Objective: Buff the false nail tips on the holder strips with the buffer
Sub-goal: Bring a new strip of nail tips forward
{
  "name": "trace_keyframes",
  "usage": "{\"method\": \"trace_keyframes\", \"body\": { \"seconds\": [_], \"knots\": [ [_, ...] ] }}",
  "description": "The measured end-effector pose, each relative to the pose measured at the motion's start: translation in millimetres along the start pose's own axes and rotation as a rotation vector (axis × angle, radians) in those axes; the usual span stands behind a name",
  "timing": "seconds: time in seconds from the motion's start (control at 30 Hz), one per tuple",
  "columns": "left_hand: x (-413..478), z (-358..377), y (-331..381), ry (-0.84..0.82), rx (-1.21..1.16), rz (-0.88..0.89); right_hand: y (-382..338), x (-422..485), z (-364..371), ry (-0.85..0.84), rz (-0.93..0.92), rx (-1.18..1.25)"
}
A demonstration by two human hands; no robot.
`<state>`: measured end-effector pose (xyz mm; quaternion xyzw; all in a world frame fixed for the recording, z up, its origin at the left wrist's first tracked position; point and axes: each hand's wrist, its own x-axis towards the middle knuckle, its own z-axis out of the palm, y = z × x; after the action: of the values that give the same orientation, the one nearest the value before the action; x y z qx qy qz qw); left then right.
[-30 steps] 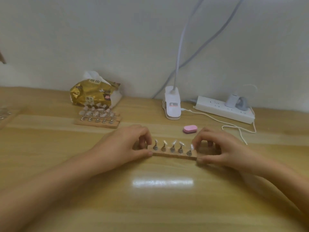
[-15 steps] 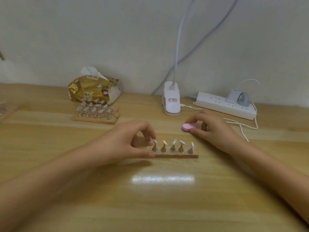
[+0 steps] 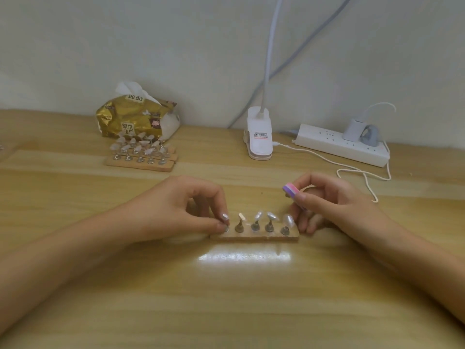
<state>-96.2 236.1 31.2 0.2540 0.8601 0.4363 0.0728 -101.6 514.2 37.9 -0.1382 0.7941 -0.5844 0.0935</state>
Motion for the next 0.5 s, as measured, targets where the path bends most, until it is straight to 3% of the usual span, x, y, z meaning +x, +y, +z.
{"method": "trace_keyframes", "body": {
  "seconds": [0.13, 0.3, 0.37, 0.5],
  "knots": [
    [-8.9, -1.5, -3.0, -0.057, 0.096, 0.160, -3.0, -2.9, -1.9, -0.123, -0.004, -0.029],
    [-9.7, -2.2, 0.5, -0.014, 0.299, 0.425, 0.9, 1.1, -6.5, -0.118, 0.022, 0.037],
    [-9.7, -3.8, 2.8, 0.094, 0.224, 0.379, 3.1, 4.4, -7.6, -0.091, 0.018, 0.042],
    [6.3, -2.3, 0.0, 0.271, -0.040, 0.062, 4.0, 17.0, -3.3, 0.023, 0.030, 0.080]
  ]
}}
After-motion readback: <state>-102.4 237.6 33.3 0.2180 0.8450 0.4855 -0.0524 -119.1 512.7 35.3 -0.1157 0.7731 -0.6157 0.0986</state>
